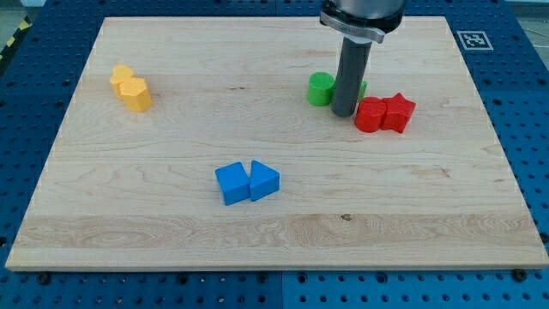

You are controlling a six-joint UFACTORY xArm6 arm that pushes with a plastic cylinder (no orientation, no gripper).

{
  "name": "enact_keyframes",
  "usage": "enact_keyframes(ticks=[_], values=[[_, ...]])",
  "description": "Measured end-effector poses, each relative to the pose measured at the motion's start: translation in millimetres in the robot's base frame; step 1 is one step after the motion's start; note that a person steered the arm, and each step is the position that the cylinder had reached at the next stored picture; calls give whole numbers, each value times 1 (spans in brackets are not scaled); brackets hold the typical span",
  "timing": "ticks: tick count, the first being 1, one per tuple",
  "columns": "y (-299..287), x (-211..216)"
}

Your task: Move the green star right of the green circle

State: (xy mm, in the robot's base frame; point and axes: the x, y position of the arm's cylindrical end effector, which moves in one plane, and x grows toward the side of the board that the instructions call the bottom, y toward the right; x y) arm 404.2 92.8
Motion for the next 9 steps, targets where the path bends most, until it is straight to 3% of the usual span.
enact_keyframes(ticks=[4, 7, 9], values=[[29, 19], [52, -28], [45, -98]])
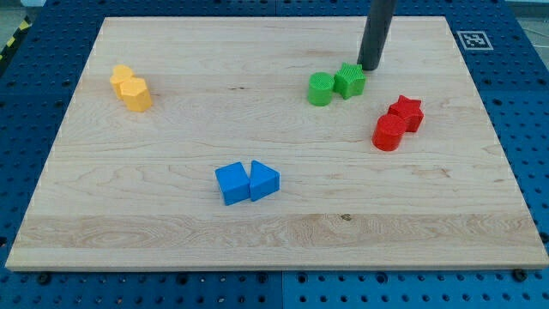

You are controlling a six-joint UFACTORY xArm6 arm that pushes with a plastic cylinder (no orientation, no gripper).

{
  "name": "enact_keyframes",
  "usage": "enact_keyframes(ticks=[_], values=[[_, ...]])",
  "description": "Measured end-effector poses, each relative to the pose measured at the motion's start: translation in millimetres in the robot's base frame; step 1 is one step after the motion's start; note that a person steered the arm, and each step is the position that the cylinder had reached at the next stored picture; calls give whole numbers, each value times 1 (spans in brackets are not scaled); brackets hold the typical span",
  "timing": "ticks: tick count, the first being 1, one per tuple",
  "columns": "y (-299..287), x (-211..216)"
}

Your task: Move the green star right of the green circle

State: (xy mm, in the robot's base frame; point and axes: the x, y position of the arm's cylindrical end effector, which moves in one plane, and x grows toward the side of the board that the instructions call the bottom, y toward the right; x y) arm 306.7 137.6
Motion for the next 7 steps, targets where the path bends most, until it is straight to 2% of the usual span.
enact_keyframes(ticks=[2, 4, 6, 7], values=[[-7, 24], [-1, 26], [-1, 53], [-10, 53]])
